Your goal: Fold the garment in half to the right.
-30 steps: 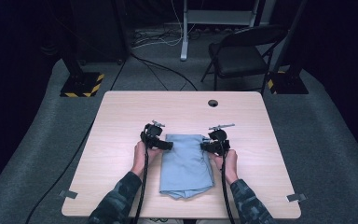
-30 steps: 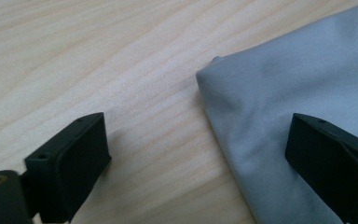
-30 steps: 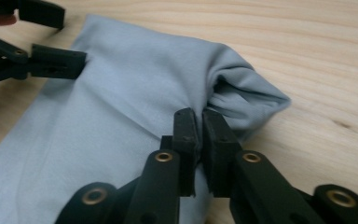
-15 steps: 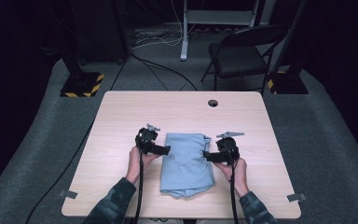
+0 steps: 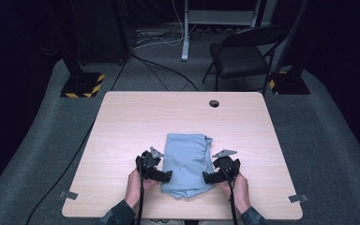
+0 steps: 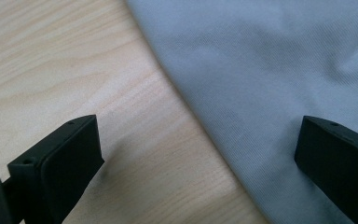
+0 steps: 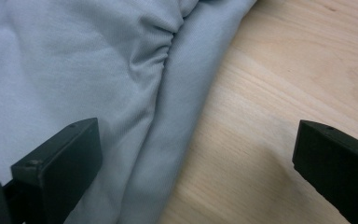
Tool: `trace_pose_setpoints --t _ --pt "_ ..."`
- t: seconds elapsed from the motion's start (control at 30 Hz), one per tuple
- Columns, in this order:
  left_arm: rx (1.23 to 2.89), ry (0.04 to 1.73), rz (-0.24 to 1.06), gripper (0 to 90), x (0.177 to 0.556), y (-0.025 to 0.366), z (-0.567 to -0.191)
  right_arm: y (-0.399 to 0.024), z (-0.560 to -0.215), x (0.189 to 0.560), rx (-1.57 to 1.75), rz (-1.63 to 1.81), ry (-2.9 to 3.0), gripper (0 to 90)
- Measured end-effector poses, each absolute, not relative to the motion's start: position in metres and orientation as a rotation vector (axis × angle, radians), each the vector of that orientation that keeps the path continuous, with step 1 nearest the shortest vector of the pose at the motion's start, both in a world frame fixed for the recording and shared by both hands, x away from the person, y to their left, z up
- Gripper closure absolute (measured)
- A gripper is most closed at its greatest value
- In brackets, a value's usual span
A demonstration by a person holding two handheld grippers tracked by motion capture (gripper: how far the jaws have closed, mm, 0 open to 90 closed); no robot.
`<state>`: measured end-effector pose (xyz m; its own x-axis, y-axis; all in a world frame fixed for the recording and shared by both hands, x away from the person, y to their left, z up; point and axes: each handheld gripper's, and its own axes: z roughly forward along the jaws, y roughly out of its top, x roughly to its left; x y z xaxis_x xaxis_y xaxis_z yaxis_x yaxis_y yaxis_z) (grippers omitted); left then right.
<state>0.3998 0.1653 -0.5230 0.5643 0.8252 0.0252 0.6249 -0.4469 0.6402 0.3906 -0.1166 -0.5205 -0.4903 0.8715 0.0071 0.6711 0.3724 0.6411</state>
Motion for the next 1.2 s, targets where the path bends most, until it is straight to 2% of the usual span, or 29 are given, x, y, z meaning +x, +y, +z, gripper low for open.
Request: trace_pose_setpoints --t 0.83,1.03,1.2 --pt "2.17 1.219 0.414 0.2 0.477 0.172 -0.523 -0.106 -0.519 0.467 1.317 0.816 2.254 0.5" --pt "2.157 1.225 0.432 0.2 0.474 0.177 -0.517 -0.107 -0.517 0.467 1.308 0.851 2.271 1.9" --pt "2.111 1.216 0.479 0.2 0.45 0.201 -0.506 -0.124 -0.511 0.45 1.311 0.921 2.25 2.2"
